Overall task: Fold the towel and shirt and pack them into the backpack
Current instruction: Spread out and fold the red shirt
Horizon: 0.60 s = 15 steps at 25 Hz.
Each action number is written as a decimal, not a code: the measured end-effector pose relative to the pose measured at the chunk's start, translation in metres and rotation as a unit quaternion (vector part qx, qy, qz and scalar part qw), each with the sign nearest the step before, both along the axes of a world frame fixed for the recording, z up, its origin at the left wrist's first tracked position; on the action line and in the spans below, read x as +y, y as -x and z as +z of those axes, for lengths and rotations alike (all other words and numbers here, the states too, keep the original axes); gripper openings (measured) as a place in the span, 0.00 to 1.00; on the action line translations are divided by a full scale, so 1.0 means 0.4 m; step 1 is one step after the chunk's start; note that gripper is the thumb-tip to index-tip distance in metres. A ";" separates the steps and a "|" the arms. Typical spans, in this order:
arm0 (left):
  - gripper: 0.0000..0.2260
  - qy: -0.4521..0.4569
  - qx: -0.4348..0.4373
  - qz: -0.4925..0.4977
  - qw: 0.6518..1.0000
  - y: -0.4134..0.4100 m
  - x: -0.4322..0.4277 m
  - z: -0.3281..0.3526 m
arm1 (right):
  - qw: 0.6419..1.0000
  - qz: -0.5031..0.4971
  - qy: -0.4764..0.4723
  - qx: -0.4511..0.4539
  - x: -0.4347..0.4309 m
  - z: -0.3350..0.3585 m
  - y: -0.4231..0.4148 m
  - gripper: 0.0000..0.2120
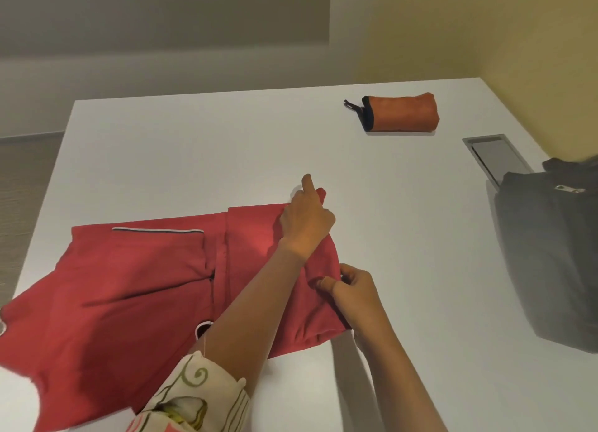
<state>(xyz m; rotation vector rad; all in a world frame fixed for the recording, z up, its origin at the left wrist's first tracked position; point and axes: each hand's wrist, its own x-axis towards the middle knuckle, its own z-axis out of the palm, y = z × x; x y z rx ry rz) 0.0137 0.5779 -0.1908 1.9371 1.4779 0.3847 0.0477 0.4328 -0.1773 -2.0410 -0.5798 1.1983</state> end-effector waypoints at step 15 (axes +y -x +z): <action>0.25 0.030 -0.214 0.171 0.961 0.805 0.094 0.096 | 0.961 0.226 -0.133 -0.082 0.116 0.131 0.637 0.07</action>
